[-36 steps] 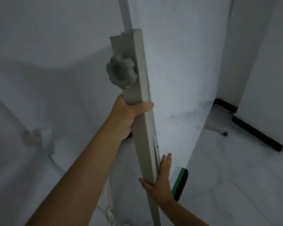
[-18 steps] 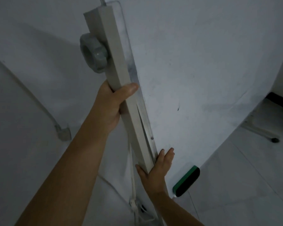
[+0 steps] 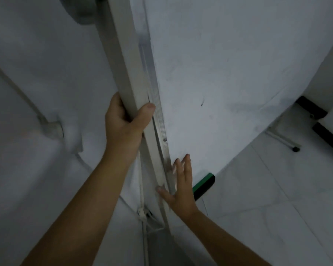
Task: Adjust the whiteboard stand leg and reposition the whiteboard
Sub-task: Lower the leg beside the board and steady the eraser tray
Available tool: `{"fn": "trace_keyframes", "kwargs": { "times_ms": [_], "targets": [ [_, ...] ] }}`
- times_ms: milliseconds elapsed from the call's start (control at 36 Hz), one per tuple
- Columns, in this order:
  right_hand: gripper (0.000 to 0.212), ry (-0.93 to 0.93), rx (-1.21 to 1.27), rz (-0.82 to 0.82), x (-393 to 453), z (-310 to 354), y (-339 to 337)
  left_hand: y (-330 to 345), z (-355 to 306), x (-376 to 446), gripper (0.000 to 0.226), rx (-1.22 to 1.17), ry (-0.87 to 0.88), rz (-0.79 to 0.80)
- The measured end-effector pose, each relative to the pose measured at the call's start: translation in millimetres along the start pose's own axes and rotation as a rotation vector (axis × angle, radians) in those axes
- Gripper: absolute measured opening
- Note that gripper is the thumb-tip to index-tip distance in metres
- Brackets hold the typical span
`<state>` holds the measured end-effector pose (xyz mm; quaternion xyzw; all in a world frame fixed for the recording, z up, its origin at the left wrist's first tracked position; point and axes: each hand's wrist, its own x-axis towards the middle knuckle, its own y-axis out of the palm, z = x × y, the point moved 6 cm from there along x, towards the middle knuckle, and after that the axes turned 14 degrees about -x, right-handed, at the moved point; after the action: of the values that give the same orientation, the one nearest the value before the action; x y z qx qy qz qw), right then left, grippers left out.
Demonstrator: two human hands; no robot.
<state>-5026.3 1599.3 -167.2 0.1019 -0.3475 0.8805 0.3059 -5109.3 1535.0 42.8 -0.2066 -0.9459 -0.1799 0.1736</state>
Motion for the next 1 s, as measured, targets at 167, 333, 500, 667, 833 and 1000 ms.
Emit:
{"fn": "trace_keyframes", "kwargs": {
  "times_ms": [167, 333, 500, 667, 833, 1000],
  "targets": [
    [0.041, 0.432, 0.107, 0.377, -29.0, -111.7, -33.1, -23.5, 77.9, -67.5, 0.05, 0.18, -0.08, -0.283],
    [0.032, 0.801, -0.048, 0.488, -16.3, -248.7, -65.3, -40.9, 198.4, -162.9, 0.075, 0.471, -0.309, -0.601],
    [0.053, 1.043, 0.127, 0.523, -1.2, -341.9, -36.9, -30.5, 305.9, -228.4, 0.098, 0.383, -0.609, -1.018],
    [0.059, 1.212, 0.595, 0.425, 8.4, -380.0, 18.6, -31.1, 355.5, -247.4, 0.105, 0.335, -0.648, -1.12],
    [0.028, 1.157, 0.854, 0.415, 10.3, -377.6, 37.8, -27.4, 375.3, -254.9, 0.096, 0.025, -0.66, -1.208],
    [0.036, 1.178, 0.914, 0.381, 5.0, -371.3, 37.7, -31.1, 360.3, -243.2, 0.08, -0.141, -0.51, -1.248]
  ]
}}
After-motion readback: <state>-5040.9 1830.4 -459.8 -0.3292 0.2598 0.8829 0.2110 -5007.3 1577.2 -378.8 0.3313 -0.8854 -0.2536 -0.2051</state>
